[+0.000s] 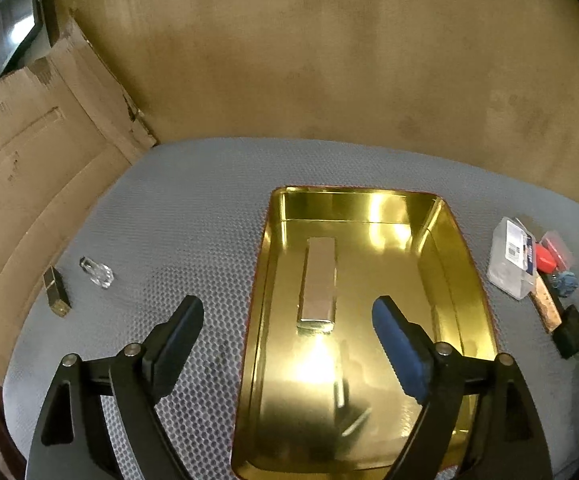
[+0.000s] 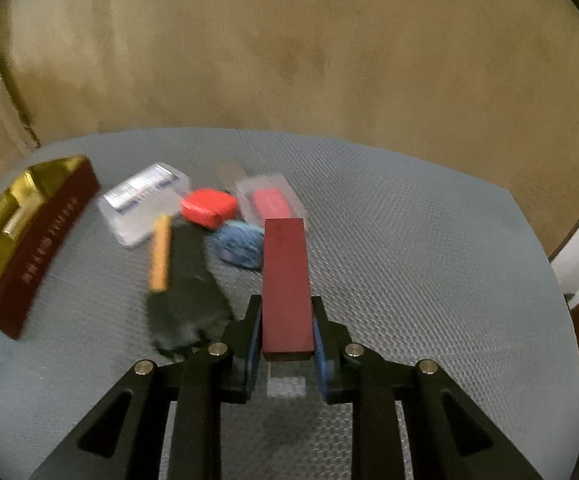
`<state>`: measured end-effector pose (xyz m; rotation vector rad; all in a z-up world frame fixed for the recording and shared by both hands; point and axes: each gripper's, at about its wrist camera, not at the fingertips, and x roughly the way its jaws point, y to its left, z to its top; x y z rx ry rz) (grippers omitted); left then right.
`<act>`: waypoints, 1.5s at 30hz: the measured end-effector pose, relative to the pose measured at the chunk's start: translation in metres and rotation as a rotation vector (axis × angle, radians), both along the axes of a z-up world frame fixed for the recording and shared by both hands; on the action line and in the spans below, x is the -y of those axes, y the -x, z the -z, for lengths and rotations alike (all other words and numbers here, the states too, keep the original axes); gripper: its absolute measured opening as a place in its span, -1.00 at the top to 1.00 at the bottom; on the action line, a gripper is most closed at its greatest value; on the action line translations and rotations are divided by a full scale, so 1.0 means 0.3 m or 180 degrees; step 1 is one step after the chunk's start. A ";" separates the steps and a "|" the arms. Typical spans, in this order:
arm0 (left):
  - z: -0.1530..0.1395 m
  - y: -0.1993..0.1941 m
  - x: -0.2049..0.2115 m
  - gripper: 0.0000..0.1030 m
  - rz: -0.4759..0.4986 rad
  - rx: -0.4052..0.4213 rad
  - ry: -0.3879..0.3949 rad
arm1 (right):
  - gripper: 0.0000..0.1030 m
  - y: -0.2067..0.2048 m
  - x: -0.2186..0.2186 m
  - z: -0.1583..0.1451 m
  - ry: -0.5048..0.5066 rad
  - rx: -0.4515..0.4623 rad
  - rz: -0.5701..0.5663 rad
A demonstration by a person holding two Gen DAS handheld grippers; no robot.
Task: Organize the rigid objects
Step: 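Carry the red block into the gold tin and release it with the right gripper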
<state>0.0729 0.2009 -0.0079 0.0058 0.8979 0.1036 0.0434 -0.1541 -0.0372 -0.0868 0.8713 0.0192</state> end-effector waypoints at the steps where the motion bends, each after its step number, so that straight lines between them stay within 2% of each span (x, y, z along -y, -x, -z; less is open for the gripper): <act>1: -0.002 0.001 0.002 -0.64 0.0004 -0.0006 0.0011 | 0.57 -0.002 -0.029 -0.015 -0.0009 0.0012 -0.0060; 11: -0.011 0.022 -0.031 -0.73 -0.0065 0.0001 -0.0167 | 0.57 -0.064 -0.447 -0.089 -0.0136 0.0042 -0.0829; 14: -0.017 0.019 -0.070 -0.74 -0.0152 0.0016 -0.0092 | 0.57 -0.081 -0.586 -0.096 -0.0155 0.0018 -0.1060; 17: -0.021 0.015 -0.118 -0.74 -0.0231 0.0000 0.0021 | 0.57 -0.095 -0.698 -0.094 -0.0132 -0.0025 -0.1229; 22: -0.015 0.009 -0.171 -0.75 -0.0337 -0.0043 -0.0024 | 0.57 -0.142 -0.853 -0.030 -0.0040 -0.0213 -0.1356; 32: -0.007 0.004 -0.213 -0.76 -0.0451 -0.0066 0.0076 | 0.57 -0.294 -0.969 0.095 -0.0084 -0.0688 -0.1207; 42: 0.001 0.000 -0.216 -0.76 -0.0451 -0.0073 0.0103 | 0.56 -0.343 -0.985 0.114 -0.0003 -0.0821 -0.1177; 45: 0.000 -0.002 -0.213 -0.76 -0.0455 -0.0068 0.0111 | 0.41 -0.359 -1.000 0.123 0.0071 -0.0790 -0.1149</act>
